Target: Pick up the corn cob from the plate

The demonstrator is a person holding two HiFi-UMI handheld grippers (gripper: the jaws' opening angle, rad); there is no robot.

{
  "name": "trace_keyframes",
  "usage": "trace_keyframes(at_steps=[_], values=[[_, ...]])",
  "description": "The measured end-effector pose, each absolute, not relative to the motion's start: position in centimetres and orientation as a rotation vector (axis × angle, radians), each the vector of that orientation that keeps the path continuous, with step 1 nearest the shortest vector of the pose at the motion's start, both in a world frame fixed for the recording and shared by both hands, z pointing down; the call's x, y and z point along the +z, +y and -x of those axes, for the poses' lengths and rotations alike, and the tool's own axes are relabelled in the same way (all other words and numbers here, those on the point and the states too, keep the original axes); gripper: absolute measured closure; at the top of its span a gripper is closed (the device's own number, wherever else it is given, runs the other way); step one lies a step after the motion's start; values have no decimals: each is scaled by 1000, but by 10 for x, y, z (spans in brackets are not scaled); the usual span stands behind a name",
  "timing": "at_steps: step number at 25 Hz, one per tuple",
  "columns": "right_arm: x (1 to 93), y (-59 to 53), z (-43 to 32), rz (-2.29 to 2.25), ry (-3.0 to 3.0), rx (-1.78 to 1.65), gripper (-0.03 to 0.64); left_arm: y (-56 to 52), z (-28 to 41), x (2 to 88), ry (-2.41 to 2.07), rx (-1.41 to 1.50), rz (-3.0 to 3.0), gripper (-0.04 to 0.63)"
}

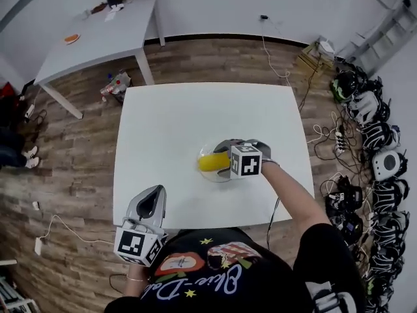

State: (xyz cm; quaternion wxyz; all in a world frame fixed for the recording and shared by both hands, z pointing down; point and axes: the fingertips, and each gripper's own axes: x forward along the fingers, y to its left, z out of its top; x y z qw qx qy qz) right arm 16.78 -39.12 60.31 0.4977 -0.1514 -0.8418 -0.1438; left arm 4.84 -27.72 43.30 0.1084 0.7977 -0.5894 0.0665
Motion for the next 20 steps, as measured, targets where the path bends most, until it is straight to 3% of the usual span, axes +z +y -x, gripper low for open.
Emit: trace_keyframes(at_steps=[11,20], values=[[615,-393,-154,288,-2032,-238,356,-272,-29,432,-1812,166,-2268,598],[488,-363,-165,-296,-2789,415,356,-287,-39,414,-1722,139,-2431,598]])
